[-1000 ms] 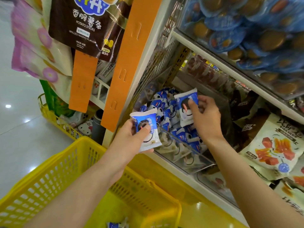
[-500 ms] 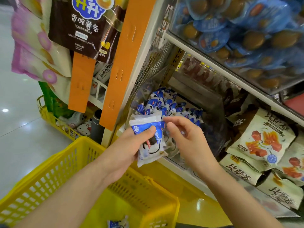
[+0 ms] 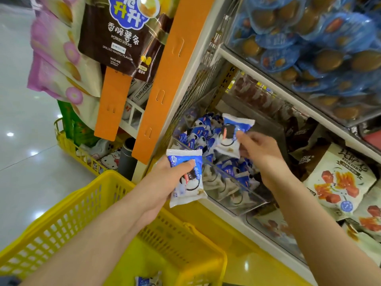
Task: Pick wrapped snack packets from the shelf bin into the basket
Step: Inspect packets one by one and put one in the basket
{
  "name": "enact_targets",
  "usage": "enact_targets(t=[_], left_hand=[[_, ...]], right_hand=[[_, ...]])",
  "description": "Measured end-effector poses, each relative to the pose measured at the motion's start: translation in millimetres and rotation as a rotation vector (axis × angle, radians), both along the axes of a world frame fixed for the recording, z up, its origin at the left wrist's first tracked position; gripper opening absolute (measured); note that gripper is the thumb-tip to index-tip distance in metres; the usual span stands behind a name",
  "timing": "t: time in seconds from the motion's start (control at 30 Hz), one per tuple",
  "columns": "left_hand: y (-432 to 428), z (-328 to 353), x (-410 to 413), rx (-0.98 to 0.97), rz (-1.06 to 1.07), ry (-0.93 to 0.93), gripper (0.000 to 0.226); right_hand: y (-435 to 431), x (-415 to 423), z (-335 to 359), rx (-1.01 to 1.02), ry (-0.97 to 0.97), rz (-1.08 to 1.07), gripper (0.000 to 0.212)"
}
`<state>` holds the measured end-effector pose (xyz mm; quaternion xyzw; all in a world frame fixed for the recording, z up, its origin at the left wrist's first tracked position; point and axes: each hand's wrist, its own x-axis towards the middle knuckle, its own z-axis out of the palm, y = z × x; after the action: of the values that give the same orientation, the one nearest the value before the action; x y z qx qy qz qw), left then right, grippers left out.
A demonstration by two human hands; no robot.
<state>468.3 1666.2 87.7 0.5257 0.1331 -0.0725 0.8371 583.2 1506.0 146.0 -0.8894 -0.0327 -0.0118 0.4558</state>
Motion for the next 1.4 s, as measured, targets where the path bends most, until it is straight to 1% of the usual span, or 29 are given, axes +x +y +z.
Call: enact_targets(t=[0.03, 0.1, 0.23, 0.37, 0.5, 0.57, 0.67, 0.77, 0.83, 0.9, 0.97, 1.0, 1.03, 1.1, 1.17, 1.2, 1.27, 1.33, 1.4], left_hand=[[0, 0, 0, 0.003, 0.001, 0.008, 0.033], [-2, 0, 0, 0.012, 0.0, 0.015, 0.031], [-2, 1, 0, -0.001, 0.013, 0.028, 0.031], [0, 3, 2, -0.009, 0.02, 0.023, 0.03], [-1, 4, 3, -0.026, -0.001, 0.008, 0.026], [-2, 5, 4, -0.022, -0.008, 0.015, 0.027], [-1, 5, 4, -0.007, -0.019, 0.033, 0.028], [-1, 4, 4, 0.011, -0.008, 0.042, 0.029], [0, 2, 7, 0.036, 0.023, 0.067, 0.032], [0, 1, 9, 0.029, 0.059, 0.098, 0.034], [1, 2, 10, 0.02, 0.067, 0.115, 0.034], [1, 1, 10, 0.017, 0.061, 0.116, 0.034], [0, 1, 10, 0.018, 0.054, 0.115, 0.034], [-2, -1, 9, 0.052, 0.032, 0.104, 0.032], [-3, -4, 7, 0.108, -0.006, 0.076, 0.027], [-4, -4, 5, 0.126, -0.03, 0.058, 0.026], [-7, -7, 2, 0.147, -0.061, 0.033, 0.027], [-9, -10, 0, 0.195, -0.069, 0.023, 0.028], [-11, -13, -3, 0.239, -0.079, 0.014, 0.029]], right_hand=[[-1, 11, -1, -0.03, -0.047, -0.055, 0.034], [0, 30, -8, -0.121, -0.076, -0.108, 0.034], [2, 48, -30, -0.35, 0.006, -0.091, 0.032], [-4, 47, -35, -0.556, 0.064, 0.001, 0.027], [-5, 49, -25, -0.763, 0.161, 0.019, 0.038], [1, 52, -26, -0.799, 0.201, 0.032, 0.038], [12, 57, -35, -0.762, 0.204, 0.06, 0.04], [18, 62, -49, -0.608, 0.148, -0.003, 0.045], [19, 63, -54, -0.55, 0.144, -0.007, 0.043], [18, 64, -55, -0.575, 0.15, 0.008, 0.039], [17, 61, -54, -0.652, 0.136, 0.027, 0.044], [16, 58, -52, -0.669, 0.071, 0.041, 0.041], [16, 51, -50, -0.636, -0.034, 0.061, 0.036], [18, 29, -44, -0.453, -0.269, 0.114, 0.022], [23, -3, -40, -0.291, -0.424, 0.199, 0.01], [26, -19, -41, -0.231, -0.466, 0.255, 0.008], [28, -49, -46, -0.183, -0.497, 0.339, 0.01], [26, -68, -56, -0.171, -0.489, 0.356, 0.02], [22, -78, -68, -0.138, -0.449, 0.324, 0.027]])
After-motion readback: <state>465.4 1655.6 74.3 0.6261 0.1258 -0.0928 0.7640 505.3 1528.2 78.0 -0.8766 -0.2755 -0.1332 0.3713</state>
